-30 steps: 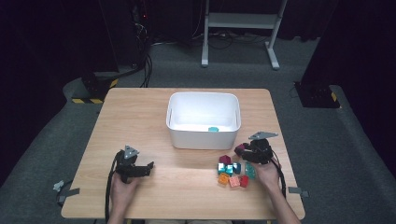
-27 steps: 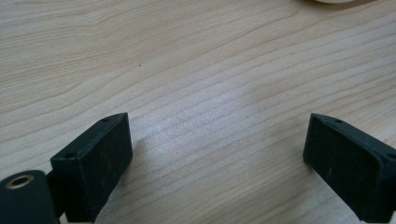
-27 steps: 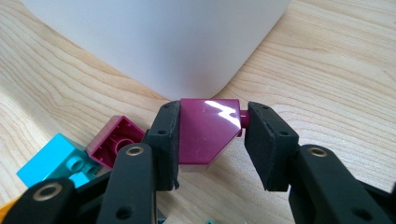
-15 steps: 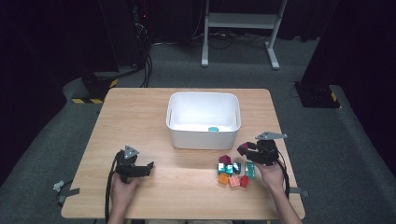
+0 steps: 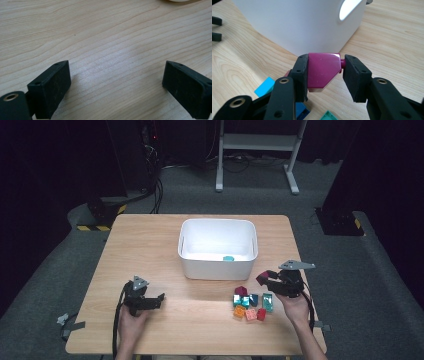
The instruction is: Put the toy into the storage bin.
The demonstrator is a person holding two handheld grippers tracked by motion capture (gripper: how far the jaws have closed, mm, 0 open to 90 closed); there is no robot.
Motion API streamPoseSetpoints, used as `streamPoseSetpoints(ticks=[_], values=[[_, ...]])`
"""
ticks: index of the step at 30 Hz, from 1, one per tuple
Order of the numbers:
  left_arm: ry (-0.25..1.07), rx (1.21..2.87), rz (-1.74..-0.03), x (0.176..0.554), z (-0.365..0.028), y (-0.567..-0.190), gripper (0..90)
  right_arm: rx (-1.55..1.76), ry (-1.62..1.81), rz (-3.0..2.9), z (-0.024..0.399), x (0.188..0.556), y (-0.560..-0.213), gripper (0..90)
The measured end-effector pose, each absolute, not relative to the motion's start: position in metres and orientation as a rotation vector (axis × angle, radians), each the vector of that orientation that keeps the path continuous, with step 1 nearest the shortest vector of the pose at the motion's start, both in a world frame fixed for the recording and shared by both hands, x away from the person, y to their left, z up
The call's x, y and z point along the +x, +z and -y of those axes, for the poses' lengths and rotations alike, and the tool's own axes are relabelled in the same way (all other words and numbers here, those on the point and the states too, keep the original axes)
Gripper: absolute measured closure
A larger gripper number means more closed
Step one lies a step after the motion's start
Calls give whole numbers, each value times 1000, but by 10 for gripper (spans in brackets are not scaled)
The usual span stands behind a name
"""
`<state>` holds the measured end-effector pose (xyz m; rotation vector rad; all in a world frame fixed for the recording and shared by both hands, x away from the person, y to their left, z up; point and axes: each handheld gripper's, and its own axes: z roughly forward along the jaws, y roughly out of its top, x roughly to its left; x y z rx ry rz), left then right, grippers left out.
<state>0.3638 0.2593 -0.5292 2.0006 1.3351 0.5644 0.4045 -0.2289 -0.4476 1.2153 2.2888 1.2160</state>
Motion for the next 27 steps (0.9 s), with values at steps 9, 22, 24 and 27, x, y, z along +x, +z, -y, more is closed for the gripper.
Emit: streamPoseSetpoints(ticks=[9,22,24,27], values=[[564,2000,-1336,364,-259,-529,86,1195,1253,-2281,227,400,-438,569],[565,2000,-1335,364,-259,-529,86,1143,1292,-2288,222,399,-418,569],[564,2000,-1336,364,-259,-529,86,1143,1299,-2285,221,399,-415,569],[564,2000,-1336,364,-259,-529,86,1130,1310,-2278,221,398,-410,569]])
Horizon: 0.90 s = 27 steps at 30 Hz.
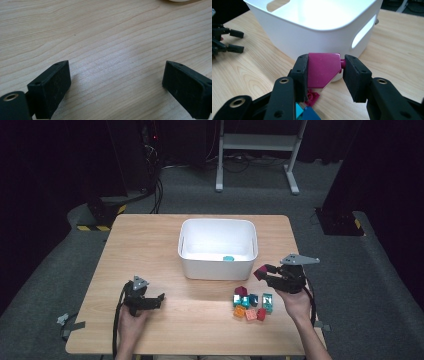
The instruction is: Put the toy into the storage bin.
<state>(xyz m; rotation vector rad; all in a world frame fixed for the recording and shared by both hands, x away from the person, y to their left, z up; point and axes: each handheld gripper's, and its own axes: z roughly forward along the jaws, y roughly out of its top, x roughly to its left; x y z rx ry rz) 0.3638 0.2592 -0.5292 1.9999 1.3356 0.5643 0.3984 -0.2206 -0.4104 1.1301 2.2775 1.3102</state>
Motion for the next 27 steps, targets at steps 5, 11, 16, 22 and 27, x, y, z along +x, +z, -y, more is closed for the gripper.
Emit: streamPoseSetpoints(ticks=[5,11,16,22,27], values=[[564,2002,-1336,364,-259,-529,86,1108,1330,-2261,223,397,-400,569],[564,2000,-1336,364,-259,-529,86,1096,1364,-2251,222,397,-387,569],[564,2000,-1336,364,-259,-529,86,1073,1403,-2254,217,400,-379,569],[564,2000,-1335,364,-259,-529,86,1061,1425,-2262,211,403,-371,569],[564,2002,-1335,364,-259,-529,86,1045,1442,-2259,204,410,-364,569]])
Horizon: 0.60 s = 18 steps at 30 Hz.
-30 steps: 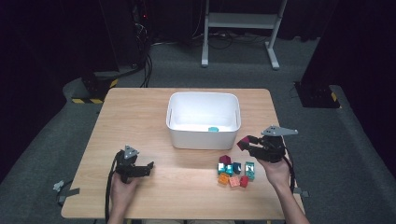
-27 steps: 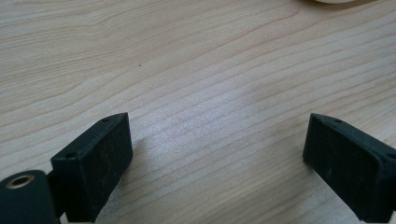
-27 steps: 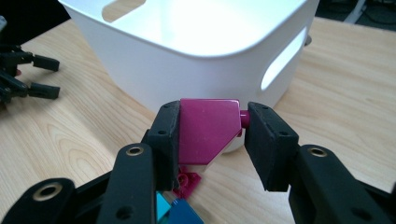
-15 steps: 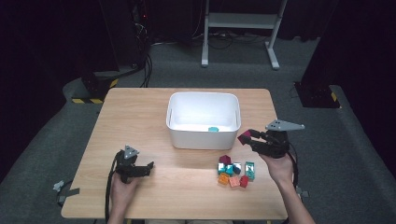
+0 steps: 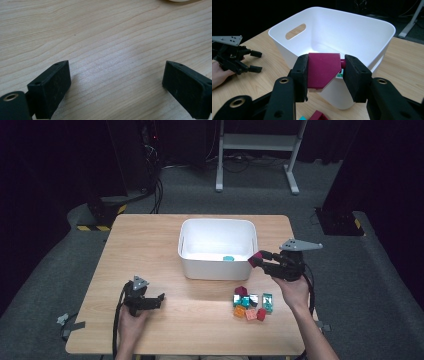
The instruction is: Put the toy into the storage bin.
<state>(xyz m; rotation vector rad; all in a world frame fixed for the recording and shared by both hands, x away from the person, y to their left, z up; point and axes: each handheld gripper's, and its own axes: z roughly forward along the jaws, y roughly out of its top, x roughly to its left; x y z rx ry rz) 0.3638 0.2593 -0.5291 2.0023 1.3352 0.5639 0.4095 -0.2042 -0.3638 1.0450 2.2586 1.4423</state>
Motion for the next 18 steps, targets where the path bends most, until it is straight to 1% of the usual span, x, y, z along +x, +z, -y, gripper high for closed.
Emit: streamPoseSetpoints(ticks=[18], values=[[565,2001,-1336,364,-259,-529,86,1049,1425,-2275,175,438,-352,568]])
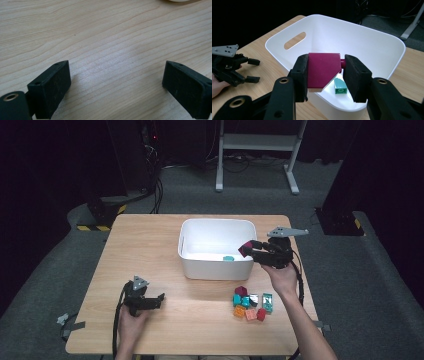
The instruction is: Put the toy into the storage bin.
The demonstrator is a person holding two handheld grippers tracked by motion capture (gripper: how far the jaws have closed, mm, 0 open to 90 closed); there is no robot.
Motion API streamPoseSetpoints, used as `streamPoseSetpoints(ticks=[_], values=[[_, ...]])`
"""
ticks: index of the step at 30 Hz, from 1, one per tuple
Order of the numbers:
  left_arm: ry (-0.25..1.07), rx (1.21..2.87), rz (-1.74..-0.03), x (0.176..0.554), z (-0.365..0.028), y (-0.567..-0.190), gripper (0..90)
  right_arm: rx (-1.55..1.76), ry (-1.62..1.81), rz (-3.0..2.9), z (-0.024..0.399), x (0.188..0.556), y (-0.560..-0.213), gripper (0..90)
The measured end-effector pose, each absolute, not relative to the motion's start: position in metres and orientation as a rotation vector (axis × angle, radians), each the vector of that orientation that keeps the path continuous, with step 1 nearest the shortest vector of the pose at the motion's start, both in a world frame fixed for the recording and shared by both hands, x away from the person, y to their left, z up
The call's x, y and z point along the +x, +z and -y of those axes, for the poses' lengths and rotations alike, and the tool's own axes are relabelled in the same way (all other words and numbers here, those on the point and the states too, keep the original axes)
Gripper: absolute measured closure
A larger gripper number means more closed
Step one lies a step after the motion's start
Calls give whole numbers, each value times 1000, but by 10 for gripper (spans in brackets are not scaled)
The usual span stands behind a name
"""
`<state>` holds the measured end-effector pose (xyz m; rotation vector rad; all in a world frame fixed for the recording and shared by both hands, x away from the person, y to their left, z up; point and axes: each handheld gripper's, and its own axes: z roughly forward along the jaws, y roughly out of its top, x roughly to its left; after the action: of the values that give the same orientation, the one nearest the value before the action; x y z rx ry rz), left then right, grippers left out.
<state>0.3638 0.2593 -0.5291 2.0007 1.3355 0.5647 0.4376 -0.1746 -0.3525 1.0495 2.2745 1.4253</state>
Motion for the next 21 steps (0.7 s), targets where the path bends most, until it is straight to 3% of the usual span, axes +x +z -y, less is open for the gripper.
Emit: streamPoseSetpoints(ticks=[21], values=[[564,2001,-1336,364,-259,-529,87,1106,1321,-2327,145,469,-369,567]])
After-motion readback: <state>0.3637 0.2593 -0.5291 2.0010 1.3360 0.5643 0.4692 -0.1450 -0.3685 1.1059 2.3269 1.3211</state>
